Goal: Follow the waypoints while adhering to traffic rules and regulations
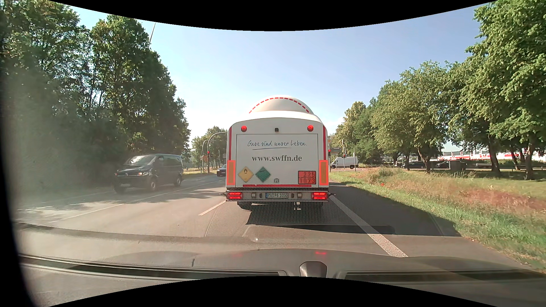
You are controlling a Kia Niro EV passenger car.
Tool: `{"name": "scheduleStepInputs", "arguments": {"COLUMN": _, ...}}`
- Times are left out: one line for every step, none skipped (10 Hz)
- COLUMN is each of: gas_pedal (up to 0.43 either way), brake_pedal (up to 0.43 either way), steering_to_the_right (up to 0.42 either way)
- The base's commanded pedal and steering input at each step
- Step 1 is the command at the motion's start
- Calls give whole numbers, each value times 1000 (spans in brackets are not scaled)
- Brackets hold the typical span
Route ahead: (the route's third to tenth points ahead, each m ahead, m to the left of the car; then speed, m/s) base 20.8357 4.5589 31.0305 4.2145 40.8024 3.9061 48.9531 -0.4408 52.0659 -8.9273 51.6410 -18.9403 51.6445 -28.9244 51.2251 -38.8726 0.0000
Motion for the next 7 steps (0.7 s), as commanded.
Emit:
{"name": "scheduleStepInputs", "arguments": {"gas_pedal": 0, "brake_pedal": 6, "steering_to_the_right": 4}}
{"name": "scheduleStepInputs", "arguments": {"gas_pedal": 0, "brake_pedal": 6, "steering_to_the_right": 4}}
{"name": "scheduleStepInputs", "arguments": {"gas_pedal": 0, "brake_pedal": 6, "steering_to_the_right": 5}}
{"name": "scheduleStepInputs", "arguments": {"gas_pedal": 0, "brake_pedal": 6, "steering_to_the_right": 4}}
{"name": "scheduleStepInputs", "arguments": {"gas_pedal": 0, "brake_pedal": 6, "steering_to_the_right": 4}}
{"name": "scheduleStepInputs", "arguments": {"gas_pedal": 0, "brake_pedal": 6, "steering_to_the_right": 5}}
{"name": "scheduleStepInputs", "arguments": {"gas_pedal": 0, "brake_pedal": 6, "steering_to_the_right": 4}}
